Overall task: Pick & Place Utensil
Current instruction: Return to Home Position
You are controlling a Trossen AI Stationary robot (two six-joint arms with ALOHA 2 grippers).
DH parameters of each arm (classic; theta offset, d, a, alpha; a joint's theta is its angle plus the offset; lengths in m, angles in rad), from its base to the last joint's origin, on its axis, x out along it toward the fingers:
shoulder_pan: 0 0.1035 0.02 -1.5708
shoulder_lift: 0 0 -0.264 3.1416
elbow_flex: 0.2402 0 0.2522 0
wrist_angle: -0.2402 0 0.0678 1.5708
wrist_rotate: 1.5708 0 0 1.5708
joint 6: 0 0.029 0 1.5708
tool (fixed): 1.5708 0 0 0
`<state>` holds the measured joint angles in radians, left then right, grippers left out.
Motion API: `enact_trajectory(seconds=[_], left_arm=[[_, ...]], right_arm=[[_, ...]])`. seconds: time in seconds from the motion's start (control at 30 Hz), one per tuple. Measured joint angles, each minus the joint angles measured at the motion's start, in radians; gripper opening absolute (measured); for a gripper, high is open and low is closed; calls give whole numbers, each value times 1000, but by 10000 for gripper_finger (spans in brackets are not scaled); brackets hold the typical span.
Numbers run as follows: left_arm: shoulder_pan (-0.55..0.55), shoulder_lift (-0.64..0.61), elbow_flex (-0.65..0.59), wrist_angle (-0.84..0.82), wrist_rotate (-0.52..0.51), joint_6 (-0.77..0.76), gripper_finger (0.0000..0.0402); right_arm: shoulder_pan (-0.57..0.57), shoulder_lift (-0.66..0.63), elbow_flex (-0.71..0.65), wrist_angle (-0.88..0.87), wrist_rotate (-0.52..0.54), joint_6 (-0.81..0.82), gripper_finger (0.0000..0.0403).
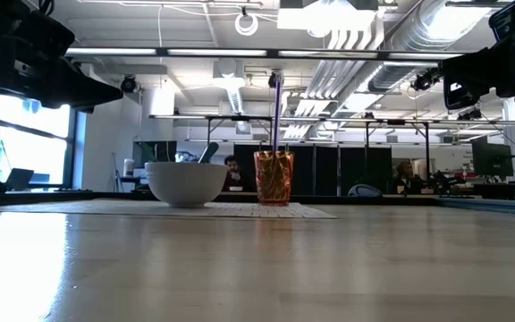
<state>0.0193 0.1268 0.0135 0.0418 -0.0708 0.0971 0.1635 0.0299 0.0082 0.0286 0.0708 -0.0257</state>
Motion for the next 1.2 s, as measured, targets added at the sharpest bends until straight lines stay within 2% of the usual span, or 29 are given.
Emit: enact_trajectory(seconds=[1.2], left_arm=[[0,0,0,1,-2,1,24]], right_arm=[[0,0,0,1,0,26,7]])
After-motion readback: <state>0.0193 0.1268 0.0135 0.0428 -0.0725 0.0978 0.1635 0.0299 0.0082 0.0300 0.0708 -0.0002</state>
